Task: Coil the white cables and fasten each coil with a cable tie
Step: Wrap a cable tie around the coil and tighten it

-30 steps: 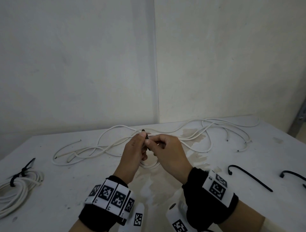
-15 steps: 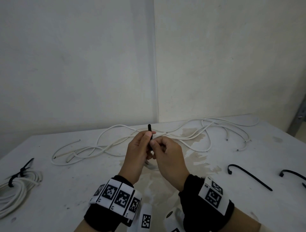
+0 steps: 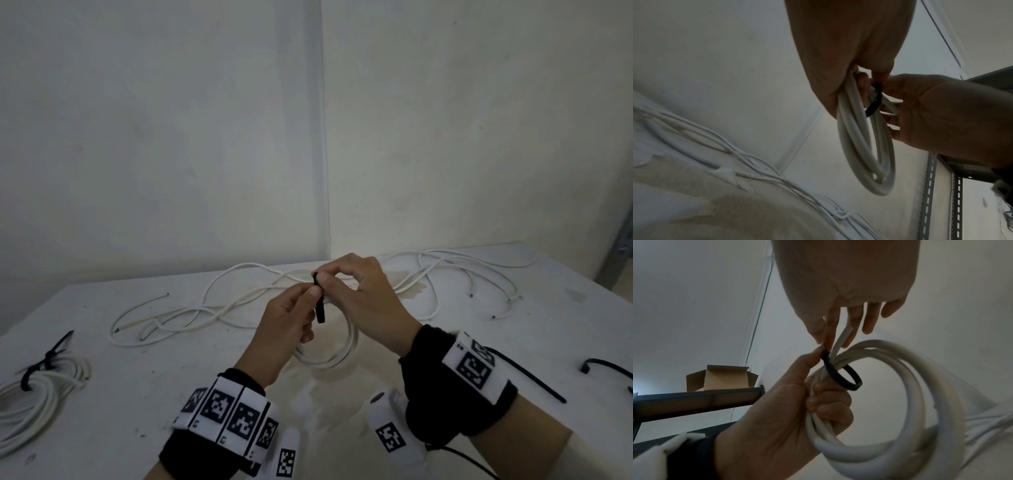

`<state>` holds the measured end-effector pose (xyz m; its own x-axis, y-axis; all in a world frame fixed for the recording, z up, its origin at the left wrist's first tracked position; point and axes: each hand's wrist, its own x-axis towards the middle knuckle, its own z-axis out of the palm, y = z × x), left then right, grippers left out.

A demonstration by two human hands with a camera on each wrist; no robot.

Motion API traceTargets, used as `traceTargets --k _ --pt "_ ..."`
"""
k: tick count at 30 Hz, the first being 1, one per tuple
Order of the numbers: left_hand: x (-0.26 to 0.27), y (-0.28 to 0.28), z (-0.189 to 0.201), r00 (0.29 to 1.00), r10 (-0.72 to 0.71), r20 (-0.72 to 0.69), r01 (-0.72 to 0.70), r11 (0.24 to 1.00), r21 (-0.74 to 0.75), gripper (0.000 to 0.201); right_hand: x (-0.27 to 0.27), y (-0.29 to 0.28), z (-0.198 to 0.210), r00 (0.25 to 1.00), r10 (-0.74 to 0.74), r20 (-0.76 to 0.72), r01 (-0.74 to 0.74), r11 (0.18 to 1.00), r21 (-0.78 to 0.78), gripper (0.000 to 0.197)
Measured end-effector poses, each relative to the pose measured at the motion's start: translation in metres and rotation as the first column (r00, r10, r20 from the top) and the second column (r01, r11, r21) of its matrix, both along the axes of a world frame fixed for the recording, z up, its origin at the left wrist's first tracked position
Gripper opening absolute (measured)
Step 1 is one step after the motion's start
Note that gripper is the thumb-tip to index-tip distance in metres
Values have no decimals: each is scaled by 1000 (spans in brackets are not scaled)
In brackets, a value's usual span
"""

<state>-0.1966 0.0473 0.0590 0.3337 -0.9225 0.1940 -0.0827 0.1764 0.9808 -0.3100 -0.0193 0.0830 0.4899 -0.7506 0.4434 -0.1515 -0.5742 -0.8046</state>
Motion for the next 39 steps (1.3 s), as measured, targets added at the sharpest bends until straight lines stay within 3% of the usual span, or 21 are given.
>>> traceTargets --k 4,7,11,18,23,27,36,39 --pt "-3 1 3 999 -30 20 30 999 12 24 -5 0 6 986 155 69 -162 980 119 15" --pt "-6 -1 3 999 -46 8 46 999 25 24 -4 -4 10 992 95 81 -103 990 98 18" --pt "-11 -4 1 998 -58 -14 58 998 37 25 -4 -12 23 976 32 214 -63 988 139 13" --pt "-11 -2 4 998 -62 -10 63 997 38 23 -5 -6 7 988 149 51 -155 974 166 20" --pt "-11 -3 8 998 -67 20 67 997 38 22 -2 -7 8 999 -18 30 19 1000 -11 31" --pt "-12 -4 6 996 -61 69 58 997 40 21 -2 -8 15 996 -75 54 79 995 -63 22" --pt "-11 -8 10 989 -101 107 96 994 55 24 1 -16 17 989 -96 112 96 995 0 27" --pt "-8 -8 6 992 -100 81 93 992 87 21 0 -16 13 987 -25 158 4 991 134 24"
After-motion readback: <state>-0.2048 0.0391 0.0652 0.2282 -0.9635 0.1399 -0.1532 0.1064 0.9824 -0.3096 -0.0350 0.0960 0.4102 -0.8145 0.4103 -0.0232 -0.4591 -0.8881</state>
